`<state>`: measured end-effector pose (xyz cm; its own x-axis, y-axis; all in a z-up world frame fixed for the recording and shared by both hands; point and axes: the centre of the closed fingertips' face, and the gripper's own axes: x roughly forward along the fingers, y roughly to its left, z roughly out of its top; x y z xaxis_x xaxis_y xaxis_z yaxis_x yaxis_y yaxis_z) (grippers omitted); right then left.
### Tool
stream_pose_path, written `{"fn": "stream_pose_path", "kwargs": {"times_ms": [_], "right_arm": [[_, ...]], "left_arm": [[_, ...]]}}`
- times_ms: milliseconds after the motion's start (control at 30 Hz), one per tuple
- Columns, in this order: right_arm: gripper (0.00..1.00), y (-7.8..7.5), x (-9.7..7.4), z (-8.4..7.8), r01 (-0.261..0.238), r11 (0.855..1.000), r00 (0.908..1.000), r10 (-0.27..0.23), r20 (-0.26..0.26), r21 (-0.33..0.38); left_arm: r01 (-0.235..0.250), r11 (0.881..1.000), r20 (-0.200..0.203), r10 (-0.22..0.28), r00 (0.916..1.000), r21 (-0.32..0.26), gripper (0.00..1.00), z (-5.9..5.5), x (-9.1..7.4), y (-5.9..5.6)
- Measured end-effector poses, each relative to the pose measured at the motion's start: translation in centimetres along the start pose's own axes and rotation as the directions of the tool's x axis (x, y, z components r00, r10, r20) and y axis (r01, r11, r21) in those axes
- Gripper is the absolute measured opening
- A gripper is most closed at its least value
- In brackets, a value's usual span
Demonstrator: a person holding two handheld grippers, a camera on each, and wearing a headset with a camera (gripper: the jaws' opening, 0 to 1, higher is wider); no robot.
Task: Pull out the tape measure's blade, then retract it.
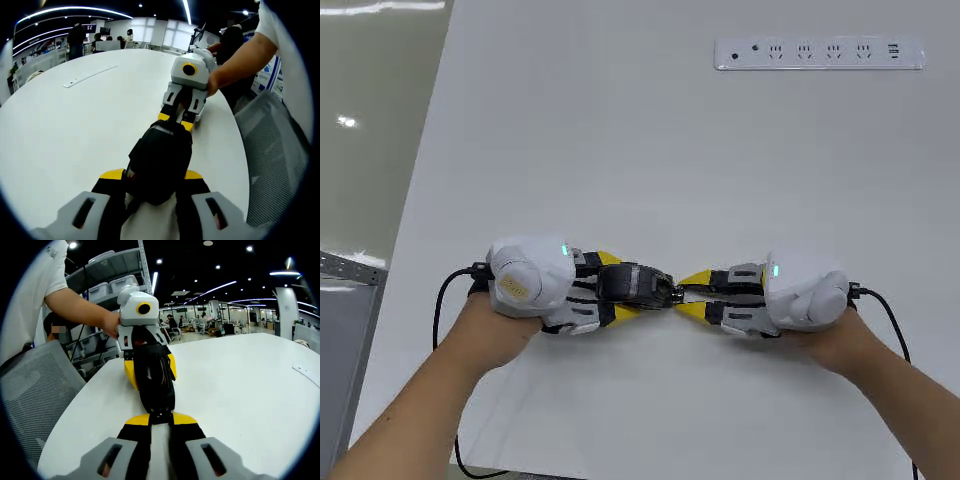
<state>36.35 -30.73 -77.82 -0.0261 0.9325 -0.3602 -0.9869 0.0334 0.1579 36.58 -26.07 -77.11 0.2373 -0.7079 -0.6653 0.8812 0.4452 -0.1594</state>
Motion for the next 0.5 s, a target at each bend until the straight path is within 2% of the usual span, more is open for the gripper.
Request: {"fn": "stream_pose_path", "kwargs": {"times_ms": [500], "right_arm": [[0.11, -0.18, -0.24, -0.06, 0.016, 1.0, 0.9998, -0.016, 0.009, -0.005]], "left_arm": [[0.005, 1.0, -0.007, -0.005, 1.0, 0.011, 0.34, -0.05, 0.02, 0.09]]}}
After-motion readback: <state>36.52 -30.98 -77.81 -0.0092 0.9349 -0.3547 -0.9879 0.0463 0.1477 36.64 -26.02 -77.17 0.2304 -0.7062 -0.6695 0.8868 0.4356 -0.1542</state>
